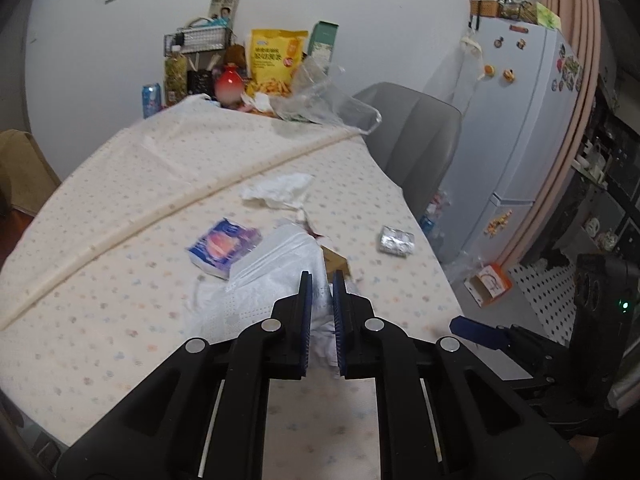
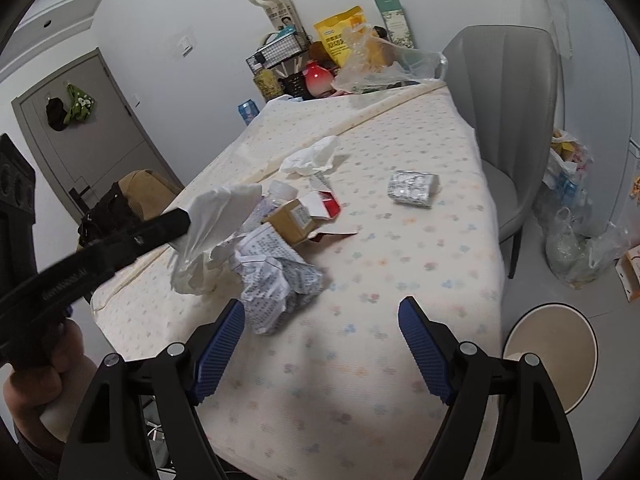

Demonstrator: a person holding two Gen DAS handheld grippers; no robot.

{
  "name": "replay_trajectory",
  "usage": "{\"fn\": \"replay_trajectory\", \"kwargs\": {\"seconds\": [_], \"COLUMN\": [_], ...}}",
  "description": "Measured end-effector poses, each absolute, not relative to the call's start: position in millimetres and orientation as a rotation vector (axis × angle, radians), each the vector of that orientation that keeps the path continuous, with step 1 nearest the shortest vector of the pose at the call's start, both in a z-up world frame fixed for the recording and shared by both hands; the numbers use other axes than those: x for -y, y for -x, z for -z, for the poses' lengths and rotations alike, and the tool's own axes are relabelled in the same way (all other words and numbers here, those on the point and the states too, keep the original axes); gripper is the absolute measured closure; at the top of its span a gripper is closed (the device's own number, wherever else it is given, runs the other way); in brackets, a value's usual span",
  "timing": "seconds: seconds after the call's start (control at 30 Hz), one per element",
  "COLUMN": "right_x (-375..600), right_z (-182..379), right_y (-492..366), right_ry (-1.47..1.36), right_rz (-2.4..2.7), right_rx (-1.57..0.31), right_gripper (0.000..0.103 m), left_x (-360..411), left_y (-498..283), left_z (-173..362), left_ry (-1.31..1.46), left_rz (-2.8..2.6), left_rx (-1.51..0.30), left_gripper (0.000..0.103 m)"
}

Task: Collect trash
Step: 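Grasp the white face masks with the left tool while the right tool grasps crumpled printed paper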

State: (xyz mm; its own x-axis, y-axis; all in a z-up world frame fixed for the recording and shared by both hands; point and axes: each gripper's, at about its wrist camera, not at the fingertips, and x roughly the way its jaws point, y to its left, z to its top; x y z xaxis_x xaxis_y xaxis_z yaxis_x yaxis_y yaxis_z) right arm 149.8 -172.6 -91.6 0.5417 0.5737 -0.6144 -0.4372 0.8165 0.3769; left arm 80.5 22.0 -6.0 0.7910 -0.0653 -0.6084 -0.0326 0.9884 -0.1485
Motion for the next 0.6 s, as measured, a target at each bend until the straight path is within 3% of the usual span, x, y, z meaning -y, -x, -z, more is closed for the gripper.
{"fn": "replay_trajectory", "kwargs": {"seconds": [0.2,0.3,0.37,0.43,0.47,0.5,0.6], "right_x": [143.8,130.6,122.4,111.8,109.3,107.1,107.7], "right_z": [88.4,90.7,93.4,96.9,98.5,98.7,91.6], "right_y": [-149.4,-152.7,-156.1,-158.4,-158.0,-157.2,-149.6], "right_ry": [-0.134,-0.12,-0.112,-0.072,-0.062,-0.058,-0.053], "right_rz": [-0.626,-0.627,-0.629,-0.632,-0.632,-0.631,-0.636], "right_rx": [-0.817,-0.845,-0.864,-0.891,-0.898,-0.903,-0.877], "right_gripper": [0.025,0.033,0.044,0.076,0.083,0.089,0.093], "left_x": [-53.1,-66.2,-73.4,-79.3,-81.6,-83.1,-85.5], "left_y": [-67.7,-57.7,-52.4,-46.9,-44.8,-43.5,-41.4], "left_z": [-7.6,-15.2,-17.9,-18.3,-17.6,-16.9,-14.1], "left_ry": [0.19,0.201,0.209,0.215,0.218,0.221,0.232], "left_rz": [-0.056,-0.093,-0.109,-0.121,-0.125,-0.127,-0.125], "left_rx": [-0.617,-0.587,-0.578,-0.575,-0.575,-0.575,-0.578], "left_gripper": [0.093,0.093,0.093,0.093,0.093,0.093,0.093]}}
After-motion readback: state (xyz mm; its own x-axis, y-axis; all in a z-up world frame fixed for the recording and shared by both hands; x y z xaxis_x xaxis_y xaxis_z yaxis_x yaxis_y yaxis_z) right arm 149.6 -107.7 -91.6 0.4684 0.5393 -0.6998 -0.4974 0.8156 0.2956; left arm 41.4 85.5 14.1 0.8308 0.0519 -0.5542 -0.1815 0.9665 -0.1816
